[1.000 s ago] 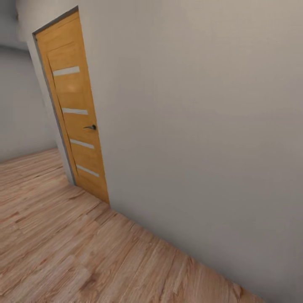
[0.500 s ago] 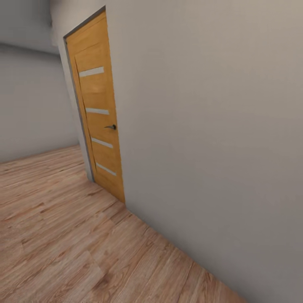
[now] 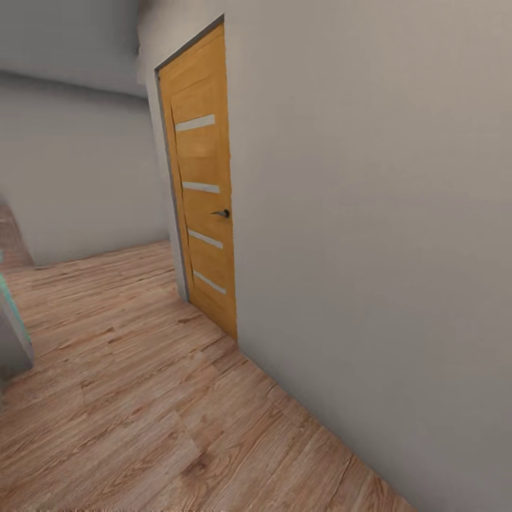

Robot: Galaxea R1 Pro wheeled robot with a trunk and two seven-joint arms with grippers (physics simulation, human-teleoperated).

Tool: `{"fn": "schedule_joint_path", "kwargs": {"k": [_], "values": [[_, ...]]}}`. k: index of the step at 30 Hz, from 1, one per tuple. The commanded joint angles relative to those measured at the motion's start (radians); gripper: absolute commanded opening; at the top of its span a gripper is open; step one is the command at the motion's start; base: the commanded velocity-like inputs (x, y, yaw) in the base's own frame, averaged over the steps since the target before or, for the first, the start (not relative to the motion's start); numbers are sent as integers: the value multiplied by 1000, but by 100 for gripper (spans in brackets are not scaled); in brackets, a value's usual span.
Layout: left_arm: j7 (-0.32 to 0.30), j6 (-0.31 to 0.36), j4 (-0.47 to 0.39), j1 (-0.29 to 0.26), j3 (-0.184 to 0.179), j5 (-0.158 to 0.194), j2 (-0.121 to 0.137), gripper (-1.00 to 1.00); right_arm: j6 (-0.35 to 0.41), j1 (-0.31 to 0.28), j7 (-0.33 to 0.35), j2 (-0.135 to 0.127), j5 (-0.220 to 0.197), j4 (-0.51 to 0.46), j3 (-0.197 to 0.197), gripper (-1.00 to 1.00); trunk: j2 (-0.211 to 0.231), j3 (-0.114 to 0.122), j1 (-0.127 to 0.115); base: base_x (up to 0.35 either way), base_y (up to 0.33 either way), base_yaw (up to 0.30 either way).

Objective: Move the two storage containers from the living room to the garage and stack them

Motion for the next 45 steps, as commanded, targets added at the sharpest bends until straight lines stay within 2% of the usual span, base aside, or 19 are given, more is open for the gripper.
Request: {"fn": "schedule_joint_path", "kwargs": {"k": [1, 10, 27, 45], "values": [[1, -2, 0, 0, 7, 0, -1, 100, -6, -1, 0, 0, -10, 3, 9, 100, -1, -1, 0, 0, 0, 283], [1, -2, 0, 0, 6, -2, -3, 100, -6, -1, 0, 0, -10, 3, 9, 100, -1, -1, 0, 38, 0, 283], [1, -1, 1, 0, 6, 0, -1, 100, -6, 0, 0, 0, -10, 3, 10, 100, -1, -1, 0, 305, 0, 281], [1, 0, 1, 0, 5, 1, 0, 100, -7, -1, 1, 0, -8, 3, 10, 100, -1, -1, 0, 321, 0, 27]]}}
